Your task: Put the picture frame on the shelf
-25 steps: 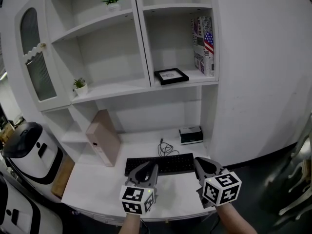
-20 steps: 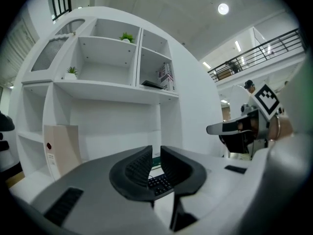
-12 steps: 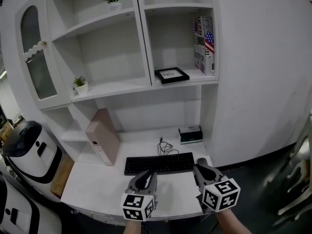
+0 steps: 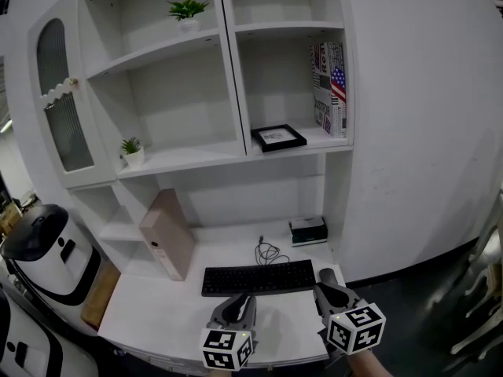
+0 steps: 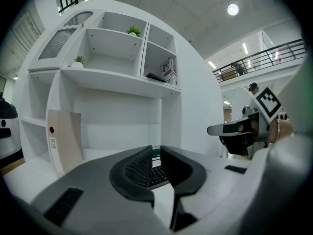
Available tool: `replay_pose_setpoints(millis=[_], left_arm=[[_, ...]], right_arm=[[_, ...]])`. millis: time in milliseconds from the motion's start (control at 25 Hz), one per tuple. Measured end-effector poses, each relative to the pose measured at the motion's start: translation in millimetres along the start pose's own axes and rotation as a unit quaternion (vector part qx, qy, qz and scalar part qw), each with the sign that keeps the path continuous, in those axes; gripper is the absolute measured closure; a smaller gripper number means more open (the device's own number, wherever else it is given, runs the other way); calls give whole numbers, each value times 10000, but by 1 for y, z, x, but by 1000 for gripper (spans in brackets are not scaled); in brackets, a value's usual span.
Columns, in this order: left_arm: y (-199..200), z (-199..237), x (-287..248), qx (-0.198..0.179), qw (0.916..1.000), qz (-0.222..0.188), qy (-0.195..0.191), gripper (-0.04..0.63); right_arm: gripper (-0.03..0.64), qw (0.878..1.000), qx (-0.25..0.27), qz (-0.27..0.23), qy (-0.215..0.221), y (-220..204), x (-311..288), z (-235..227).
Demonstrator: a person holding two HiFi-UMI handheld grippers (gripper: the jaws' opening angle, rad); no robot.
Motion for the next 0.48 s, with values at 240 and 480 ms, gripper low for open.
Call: replay_pose_setpoints(millis=[240, 480], left_arm=[[-4, 0, -3, 52, 10000, 32, 13, 545], [-8, 2, -6, 42, 10000, 82, -26, 545]], right_arm=[[617, 10000, -29, 90, -12, -6, -4, -3], [617, 9998, -96, 152, -58, -12, -7, -6]])
Point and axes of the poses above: the fingertips, and each gripper's own axes: x backward along the fingers, z to its left, y out of its top, the point moved 9 cm from there along x, backward along the fingers, and after that the axes turned 14 degrees about -x, right-handed, at the moved point
